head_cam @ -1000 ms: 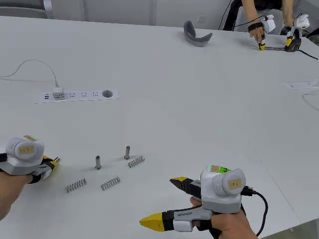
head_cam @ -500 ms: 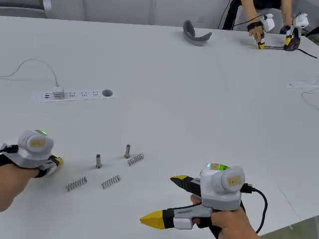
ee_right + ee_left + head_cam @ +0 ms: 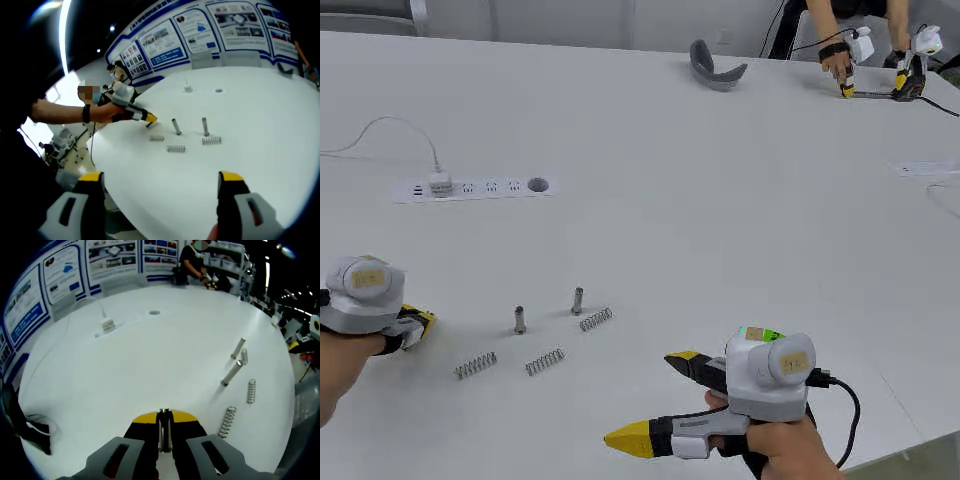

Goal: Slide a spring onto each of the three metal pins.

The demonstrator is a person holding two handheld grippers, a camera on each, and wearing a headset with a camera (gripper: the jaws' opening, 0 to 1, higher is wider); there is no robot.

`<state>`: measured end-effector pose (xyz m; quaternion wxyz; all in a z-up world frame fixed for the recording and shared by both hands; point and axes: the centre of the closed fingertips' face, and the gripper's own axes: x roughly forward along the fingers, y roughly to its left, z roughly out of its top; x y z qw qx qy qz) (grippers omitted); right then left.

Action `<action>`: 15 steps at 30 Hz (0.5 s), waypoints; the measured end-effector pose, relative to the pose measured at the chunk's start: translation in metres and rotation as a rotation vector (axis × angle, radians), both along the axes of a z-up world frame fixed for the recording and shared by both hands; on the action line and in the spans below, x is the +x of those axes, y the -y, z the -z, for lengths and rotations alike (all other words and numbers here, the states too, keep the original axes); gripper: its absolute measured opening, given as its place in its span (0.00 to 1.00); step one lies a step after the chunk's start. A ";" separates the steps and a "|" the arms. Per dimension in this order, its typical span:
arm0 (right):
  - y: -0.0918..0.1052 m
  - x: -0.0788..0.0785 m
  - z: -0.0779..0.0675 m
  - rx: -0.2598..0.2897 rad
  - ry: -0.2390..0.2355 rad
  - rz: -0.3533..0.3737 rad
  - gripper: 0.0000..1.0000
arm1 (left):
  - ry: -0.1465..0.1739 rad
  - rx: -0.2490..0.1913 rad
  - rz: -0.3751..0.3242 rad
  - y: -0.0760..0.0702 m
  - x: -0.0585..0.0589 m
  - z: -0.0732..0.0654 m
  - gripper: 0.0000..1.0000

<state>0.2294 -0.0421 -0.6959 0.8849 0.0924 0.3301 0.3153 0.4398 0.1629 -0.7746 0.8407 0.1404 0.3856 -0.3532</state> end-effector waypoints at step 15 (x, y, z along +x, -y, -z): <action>-0.006 -0.001 0.000 -0.002 0.000 -0.015 0.95 | 0.035 0.001 -0.018 -0.014 -0.010 -0.016 0.08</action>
